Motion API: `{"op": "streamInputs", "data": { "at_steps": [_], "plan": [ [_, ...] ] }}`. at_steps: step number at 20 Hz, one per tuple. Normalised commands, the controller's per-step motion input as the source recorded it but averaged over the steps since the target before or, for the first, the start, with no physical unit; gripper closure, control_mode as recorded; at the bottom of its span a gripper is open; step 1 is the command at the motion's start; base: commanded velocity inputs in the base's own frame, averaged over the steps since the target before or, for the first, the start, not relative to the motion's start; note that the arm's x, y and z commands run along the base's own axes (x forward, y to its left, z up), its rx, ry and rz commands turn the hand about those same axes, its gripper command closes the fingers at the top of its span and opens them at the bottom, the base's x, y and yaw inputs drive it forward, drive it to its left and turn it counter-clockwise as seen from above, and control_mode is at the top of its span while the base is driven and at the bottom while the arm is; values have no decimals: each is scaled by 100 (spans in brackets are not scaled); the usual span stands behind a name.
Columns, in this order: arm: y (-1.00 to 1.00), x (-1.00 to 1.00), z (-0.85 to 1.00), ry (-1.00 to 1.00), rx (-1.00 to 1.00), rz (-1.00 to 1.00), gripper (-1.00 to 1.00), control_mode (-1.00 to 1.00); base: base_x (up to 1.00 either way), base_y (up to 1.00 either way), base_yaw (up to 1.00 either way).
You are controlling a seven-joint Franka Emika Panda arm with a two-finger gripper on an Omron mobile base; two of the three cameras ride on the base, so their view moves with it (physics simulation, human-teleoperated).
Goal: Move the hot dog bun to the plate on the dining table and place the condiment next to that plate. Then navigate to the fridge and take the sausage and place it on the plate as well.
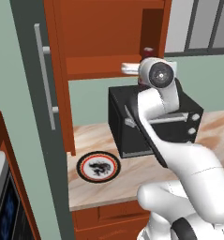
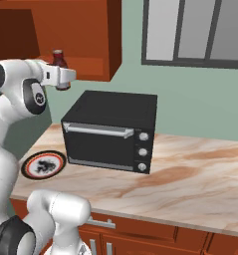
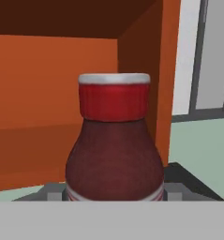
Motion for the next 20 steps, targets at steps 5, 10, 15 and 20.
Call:
{"op": "streamInputs", "data": {
  "at_steps": [5, 10, 15, 20],
  "plan": [
    [6, -100, 0, 0, 0, 0, 100, -100, 0, 0, 0],
    [0, -100, 0, 0, 0, 0, 100, -100, 0, 0, 0],
    [0, -60, 0, 0, 0, -2, 100, 100, -40, 0, -5],
    [0, 0, 0, 0, 0, 0, 100, 100, -99, -14, -30]
  ]
}}
